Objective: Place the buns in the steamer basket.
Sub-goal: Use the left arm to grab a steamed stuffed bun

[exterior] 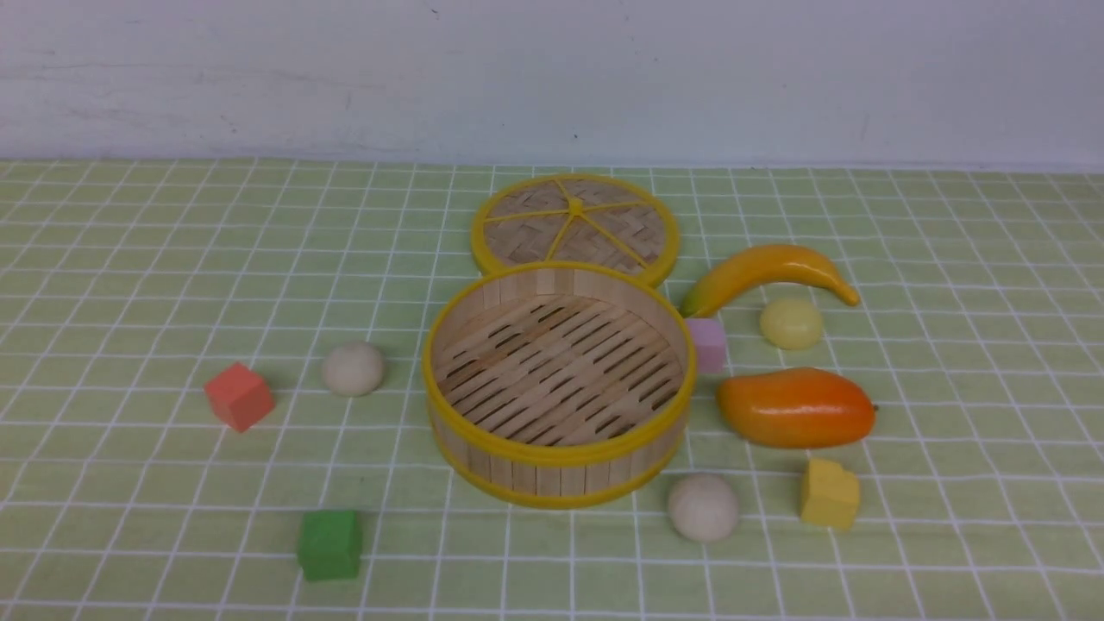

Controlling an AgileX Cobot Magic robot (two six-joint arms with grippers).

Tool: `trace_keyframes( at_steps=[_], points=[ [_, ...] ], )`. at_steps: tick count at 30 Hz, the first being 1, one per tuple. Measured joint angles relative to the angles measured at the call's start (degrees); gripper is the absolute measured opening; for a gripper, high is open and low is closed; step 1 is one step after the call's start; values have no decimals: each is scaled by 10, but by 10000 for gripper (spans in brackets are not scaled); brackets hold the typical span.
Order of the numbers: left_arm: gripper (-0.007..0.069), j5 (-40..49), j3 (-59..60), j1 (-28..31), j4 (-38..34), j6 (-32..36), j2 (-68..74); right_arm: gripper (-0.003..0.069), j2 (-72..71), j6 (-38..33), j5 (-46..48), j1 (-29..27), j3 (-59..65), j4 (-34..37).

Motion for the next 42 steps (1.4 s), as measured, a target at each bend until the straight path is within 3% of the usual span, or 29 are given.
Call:
trace_keyframes(
  at_steps=[9,13,20,42],
  points=[
    [238,103,-182,0,15,1,104,239,0,0,0,0,0,0],
    [238,209,-276,0,21,0,193,239,0,0,0,0,0,1],
    [238,323,-321,0,29,0,302,239,0,0,0,0,0,1],
    [238,280,-330,0,54,0,589,239,0,0,0,0,0,1]
  ],
)
